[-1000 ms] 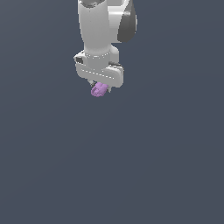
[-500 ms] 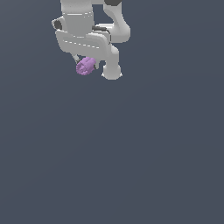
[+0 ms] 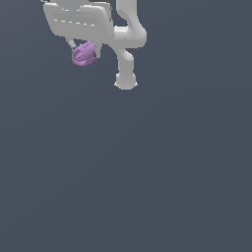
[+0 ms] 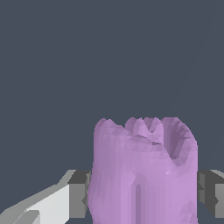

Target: Pick up the object and move it to a goal position.

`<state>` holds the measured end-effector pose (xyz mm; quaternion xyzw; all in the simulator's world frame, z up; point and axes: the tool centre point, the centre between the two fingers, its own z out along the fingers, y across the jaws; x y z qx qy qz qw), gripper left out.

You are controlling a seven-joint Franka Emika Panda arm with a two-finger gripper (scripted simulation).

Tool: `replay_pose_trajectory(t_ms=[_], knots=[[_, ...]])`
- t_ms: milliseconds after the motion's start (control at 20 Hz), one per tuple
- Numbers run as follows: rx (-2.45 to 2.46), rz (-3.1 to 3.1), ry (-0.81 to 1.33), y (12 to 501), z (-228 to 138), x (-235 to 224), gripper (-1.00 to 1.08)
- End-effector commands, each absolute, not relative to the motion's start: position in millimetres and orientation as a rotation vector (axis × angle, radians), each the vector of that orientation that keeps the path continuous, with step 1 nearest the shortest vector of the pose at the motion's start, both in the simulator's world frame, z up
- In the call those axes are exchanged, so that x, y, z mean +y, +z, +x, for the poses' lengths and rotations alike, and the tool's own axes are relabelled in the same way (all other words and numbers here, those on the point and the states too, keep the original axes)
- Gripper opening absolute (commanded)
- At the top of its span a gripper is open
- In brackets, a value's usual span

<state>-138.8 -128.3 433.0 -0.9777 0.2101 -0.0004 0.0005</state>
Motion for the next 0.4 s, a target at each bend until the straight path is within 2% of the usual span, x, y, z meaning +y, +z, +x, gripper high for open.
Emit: replay_pose_trajectory(t_ms=[0, 350], knots=[[0.659, -3.072, 0.000, 441.6, -140.1, -132.1, -1.00], [0.659, -3.072, 0.000, 446.8, -139.5, -135.2, -1.00]])
